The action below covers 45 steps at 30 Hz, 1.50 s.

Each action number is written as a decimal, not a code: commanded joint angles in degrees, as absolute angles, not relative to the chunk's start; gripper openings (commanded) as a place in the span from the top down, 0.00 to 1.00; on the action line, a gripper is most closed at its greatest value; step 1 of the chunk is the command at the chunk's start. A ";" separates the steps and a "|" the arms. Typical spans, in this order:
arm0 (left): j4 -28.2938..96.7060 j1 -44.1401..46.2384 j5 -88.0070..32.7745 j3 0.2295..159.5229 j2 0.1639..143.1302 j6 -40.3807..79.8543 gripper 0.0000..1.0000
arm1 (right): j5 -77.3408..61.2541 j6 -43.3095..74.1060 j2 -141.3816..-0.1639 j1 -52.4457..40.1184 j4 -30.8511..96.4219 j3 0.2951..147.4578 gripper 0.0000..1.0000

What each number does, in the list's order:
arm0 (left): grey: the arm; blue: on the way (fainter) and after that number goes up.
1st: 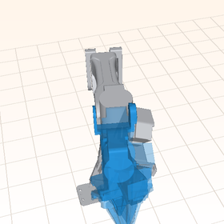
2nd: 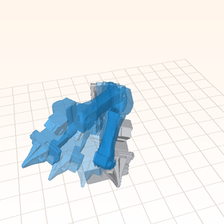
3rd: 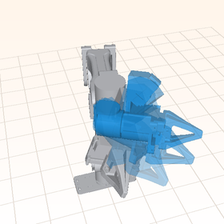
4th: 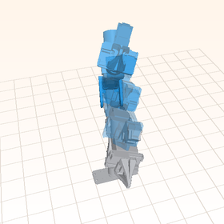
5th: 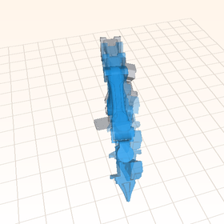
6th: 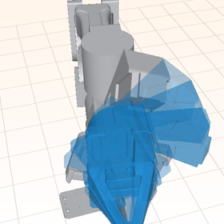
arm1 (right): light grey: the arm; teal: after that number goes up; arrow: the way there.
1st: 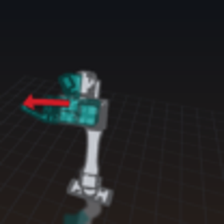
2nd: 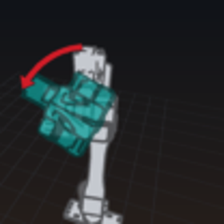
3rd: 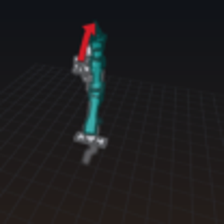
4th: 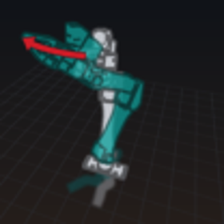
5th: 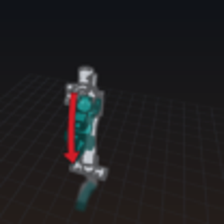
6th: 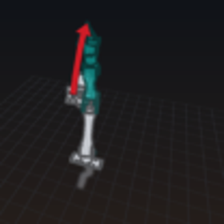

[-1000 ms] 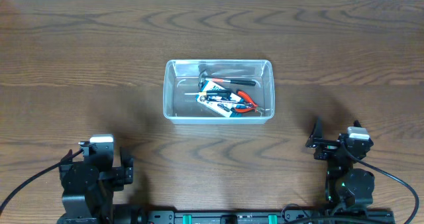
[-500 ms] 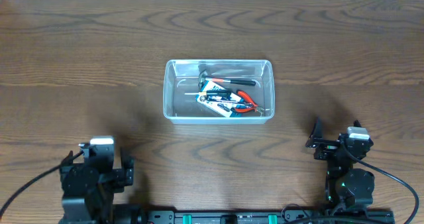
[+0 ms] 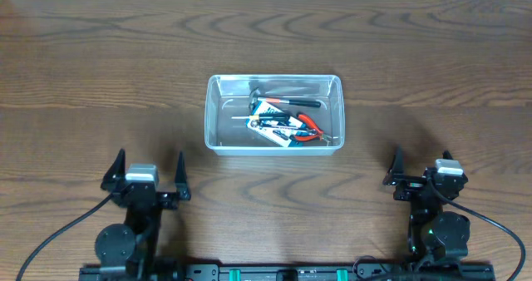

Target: Pack container

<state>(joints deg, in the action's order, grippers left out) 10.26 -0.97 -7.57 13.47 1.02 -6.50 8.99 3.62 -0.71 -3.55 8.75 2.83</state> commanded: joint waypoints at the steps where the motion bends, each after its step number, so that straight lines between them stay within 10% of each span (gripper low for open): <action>1: 3.03 -1.15 -9.08 7.62 0.12 -4.80 0.02 | 8.78 2.92 -0.27 -3.18 8.78 2.63 0.01; 45: 3.57 2.70 -6.22 0.23 0.23 5.23 0.02 | 8.78 2.92 -0.27 -3.18 8.78 2.61 0.01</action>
